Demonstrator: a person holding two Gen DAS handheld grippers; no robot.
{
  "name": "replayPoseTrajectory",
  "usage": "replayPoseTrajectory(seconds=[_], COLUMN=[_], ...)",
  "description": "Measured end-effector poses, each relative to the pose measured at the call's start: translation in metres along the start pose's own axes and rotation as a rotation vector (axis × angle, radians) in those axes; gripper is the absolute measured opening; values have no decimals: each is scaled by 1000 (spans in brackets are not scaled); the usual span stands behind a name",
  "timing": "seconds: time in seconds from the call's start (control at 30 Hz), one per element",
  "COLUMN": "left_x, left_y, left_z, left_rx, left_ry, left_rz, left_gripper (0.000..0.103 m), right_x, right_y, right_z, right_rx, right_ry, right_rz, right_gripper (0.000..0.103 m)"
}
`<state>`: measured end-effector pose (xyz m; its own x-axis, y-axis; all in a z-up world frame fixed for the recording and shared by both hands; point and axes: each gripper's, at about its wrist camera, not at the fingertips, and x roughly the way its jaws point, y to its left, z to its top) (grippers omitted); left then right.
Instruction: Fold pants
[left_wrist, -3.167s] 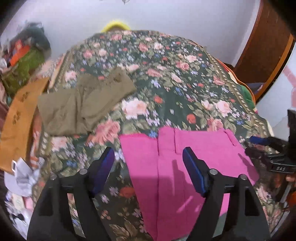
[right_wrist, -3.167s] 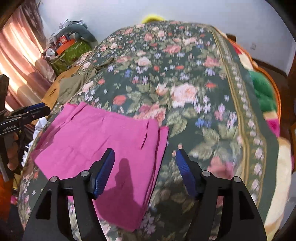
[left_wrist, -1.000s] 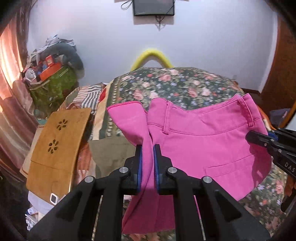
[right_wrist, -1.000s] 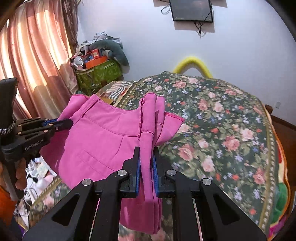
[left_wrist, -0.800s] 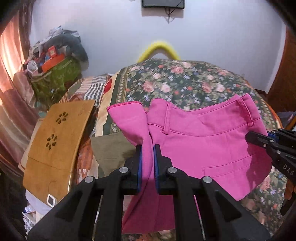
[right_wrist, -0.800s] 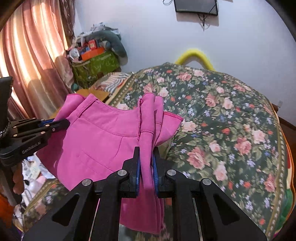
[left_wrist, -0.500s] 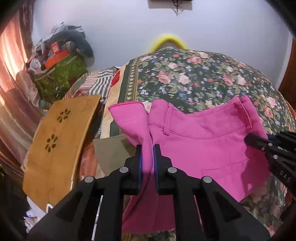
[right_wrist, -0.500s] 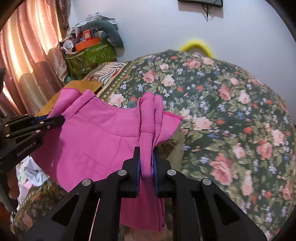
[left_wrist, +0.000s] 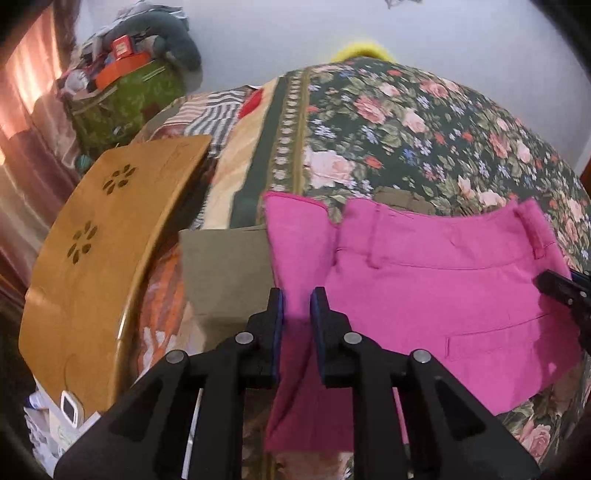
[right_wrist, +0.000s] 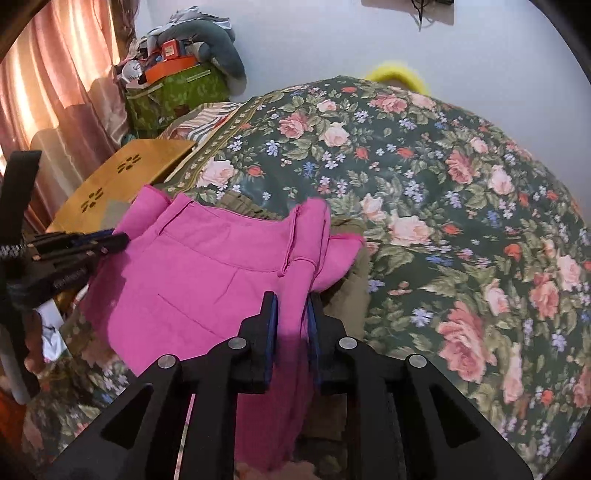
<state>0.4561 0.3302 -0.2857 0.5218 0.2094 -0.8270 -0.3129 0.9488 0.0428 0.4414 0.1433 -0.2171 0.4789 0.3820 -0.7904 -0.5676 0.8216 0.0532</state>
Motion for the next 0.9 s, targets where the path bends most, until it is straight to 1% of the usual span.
replayPoseTrajectory(seconds=[0.07,0.13,0.17,0.23,0.3,0.37,0.47,0.57,0.63,0.67,0.73,0.77,0.8,0.87,0.9], left_x=[-4,-8,-11,-18,-31,-52,-97,-151,-188,-214,-248,-275,-290,-336,-350], left_y=[5,9,11,14,18,18,10,0,-4,-7,-9,-12,-13,-19,-21], left_z=[-3,-7,-10,-15,-19,-23,-25,-25,-26,-28,-31,-35,-37,-49,-54], left_rx=[6,33,46,55,43,50,79,89,83,72,60,50,47,44,45], left_ry=[10,22,27,43,51,25,-34,-102,-154,-189,-237,-278,-302,-380,-402], left_rz=[7,43,59,75,62,44,24,-12,-31,-51,-90,-113,-119,-124,-126], left_gripper=[17,17,17,17,17,17,17,17,17,17,17,17,17,17,17], right_x=[-8,-17,-20,-32,-44,-60,-95,-140,-177,-191,-232,-244,-262,-301,-317], right_y=[-3,-9,-11,-19,-24,-27,-23,-13,-2,4,20,25,32,46,52], right_z=[-3,-6,-7,-11,-14,-16,-15,-13,-13,-13,-18,-19,-22,-31,-36], right_rx=[-2,1,4,15,31,44,37,28,15,7,-21,-30,-41,-58,-62], right_ry=[1,3,2,3,0,-9,-59,-146,-217,-247,-330,-355,-392,-469,-501], right_rz=[-15,-20,-26,-40,-37,-24,-15,2,13,18,32,34,39,57,68], right_gripper=[15,20,24,26,26,26,26,26,26,26,26,26,26,26,26])
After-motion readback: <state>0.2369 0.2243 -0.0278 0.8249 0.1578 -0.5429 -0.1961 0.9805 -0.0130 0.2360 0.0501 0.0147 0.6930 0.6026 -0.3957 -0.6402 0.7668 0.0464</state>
